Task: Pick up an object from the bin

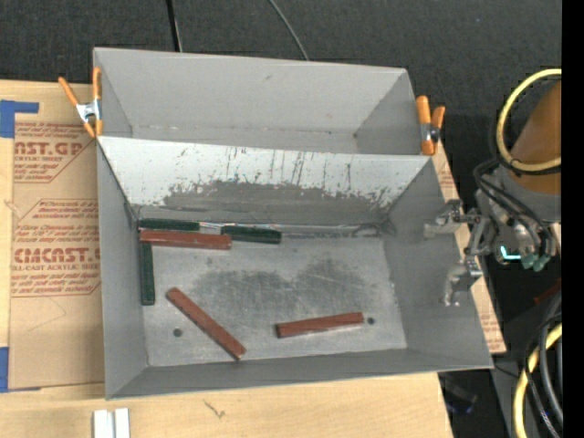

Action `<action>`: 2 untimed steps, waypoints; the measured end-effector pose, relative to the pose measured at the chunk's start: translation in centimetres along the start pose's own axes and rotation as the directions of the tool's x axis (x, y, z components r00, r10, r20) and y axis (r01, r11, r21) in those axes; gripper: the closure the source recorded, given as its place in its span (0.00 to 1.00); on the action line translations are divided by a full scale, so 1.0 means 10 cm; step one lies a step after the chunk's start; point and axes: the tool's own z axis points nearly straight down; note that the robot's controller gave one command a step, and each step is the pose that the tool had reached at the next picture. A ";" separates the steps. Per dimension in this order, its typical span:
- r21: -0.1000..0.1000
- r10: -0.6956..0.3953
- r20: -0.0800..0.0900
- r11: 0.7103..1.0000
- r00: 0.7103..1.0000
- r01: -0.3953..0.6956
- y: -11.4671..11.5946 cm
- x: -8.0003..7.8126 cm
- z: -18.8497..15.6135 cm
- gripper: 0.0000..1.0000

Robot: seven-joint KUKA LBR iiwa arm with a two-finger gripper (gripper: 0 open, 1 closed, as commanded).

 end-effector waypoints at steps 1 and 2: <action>0.002 -0.002 0.008 1.000 1.000 0.002 0.01 -0.02 -0.04 0.00; 0.003 -0.164 0.009 0.987 0.986 0.164 0.44 0.03 0.75 0.00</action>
Offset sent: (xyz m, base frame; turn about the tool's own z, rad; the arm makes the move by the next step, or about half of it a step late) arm -0.0098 0.0975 -0.1725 -0.3640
